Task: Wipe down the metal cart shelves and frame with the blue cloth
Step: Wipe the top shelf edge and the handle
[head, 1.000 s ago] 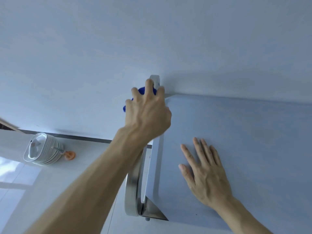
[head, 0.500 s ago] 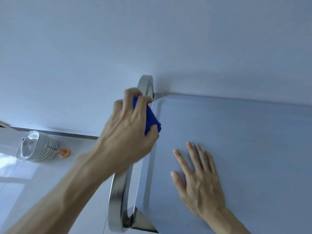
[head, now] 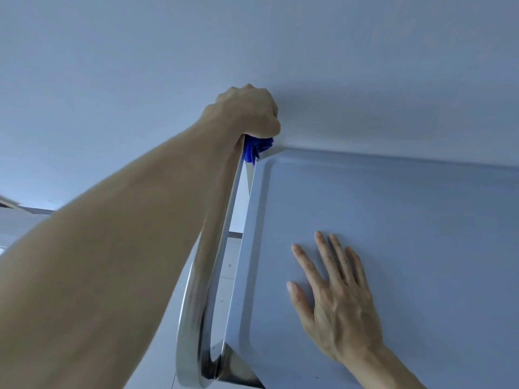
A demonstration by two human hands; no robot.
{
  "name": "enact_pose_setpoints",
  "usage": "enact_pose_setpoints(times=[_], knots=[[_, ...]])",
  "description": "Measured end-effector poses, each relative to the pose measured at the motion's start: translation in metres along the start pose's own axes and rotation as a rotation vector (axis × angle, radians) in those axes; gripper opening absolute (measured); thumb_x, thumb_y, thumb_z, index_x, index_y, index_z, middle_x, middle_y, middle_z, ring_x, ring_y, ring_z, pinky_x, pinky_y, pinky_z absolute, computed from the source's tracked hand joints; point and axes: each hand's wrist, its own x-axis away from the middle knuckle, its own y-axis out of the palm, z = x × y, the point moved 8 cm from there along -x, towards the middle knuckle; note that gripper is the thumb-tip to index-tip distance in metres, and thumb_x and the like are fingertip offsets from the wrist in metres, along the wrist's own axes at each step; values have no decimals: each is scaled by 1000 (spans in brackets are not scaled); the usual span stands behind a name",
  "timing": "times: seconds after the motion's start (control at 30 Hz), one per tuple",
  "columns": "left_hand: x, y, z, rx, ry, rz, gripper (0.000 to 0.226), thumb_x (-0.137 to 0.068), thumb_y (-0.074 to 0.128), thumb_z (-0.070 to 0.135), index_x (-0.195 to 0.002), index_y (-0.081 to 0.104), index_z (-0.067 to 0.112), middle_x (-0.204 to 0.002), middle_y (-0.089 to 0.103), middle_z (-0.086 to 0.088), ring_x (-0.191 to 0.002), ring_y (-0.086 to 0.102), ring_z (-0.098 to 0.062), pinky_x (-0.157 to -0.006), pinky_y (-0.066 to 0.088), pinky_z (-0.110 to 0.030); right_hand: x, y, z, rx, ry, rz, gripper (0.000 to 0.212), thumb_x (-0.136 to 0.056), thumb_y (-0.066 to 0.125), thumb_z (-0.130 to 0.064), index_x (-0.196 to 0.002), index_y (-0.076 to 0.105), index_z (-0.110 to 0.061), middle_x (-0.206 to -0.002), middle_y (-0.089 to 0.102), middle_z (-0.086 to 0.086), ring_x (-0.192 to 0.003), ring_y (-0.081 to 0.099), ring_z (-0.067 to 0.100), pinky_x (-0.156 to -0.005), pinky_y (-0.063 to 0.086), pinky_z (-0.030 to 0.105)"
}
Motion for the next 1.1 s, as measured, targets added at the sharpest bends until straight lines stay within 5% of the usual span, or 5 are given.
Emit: enact_pose_setpoints(times=[0.33, 0.57, 0.77, 0.97, 1.1], knots=[[129, 20, -6, 81, 192, 385, 40, -78, 27, 46, -100, 58, 35, -121, 47, 14, -103, 55, -32, -86, 47, -48, 0, 4, -1, -5, 19, -28, 60, -96, 36, -55, -150, 43, -29, -161, 31, 11, -149, 28, 30, -118, 28, 53], [236, 34, 0, 114, 156, 517, 28, -85, 41, 31, -100, 65, 28, -120, 53, 13, -98, 55, -30, -82, 45, -40, 1, 4, 0, -7, 34, -38, 61, -96, 34, -55, -150, 43, -29, -160, 32, 12, -148, 31, 31, -119, 26, 52], [311, 54, 1, 200, 159, 892, 18, -83, 62, 8, -94, 74, 15, -114, 65, -3, -114, 40, -9, -88, 47, -35, 0, 3, -1, 5, 47, -66, 62, -95, 28, -56, -150, 42, -30, -160, 33, 13, -148, 29, 31, -120, 22, 51], [351, 105, -1, 178, 231, 1172, 21, -80, 68, -1, -96, 76, 11, -117, 63, -10, -106, 59, -29, -91, 48, -50, 3, 2, -2, -31, 44, -70, 66, -93, 23, -59, -151, 39, -32, -161, 30, 12, -150, 24, 30, -122, 15, 50], [361, 136, -4, 156, 297, 1299, 28, -78, 71, -2, -101, 67, 14, -121, 56, -9, -116, 52, -23, -97, 43, -50, 1, 2, -3, -40, 30, -66, 75, -88, 10, -64, -154, 31, -35, -164, 22, 9, -152, 15, 27, -124, 8, 47]])
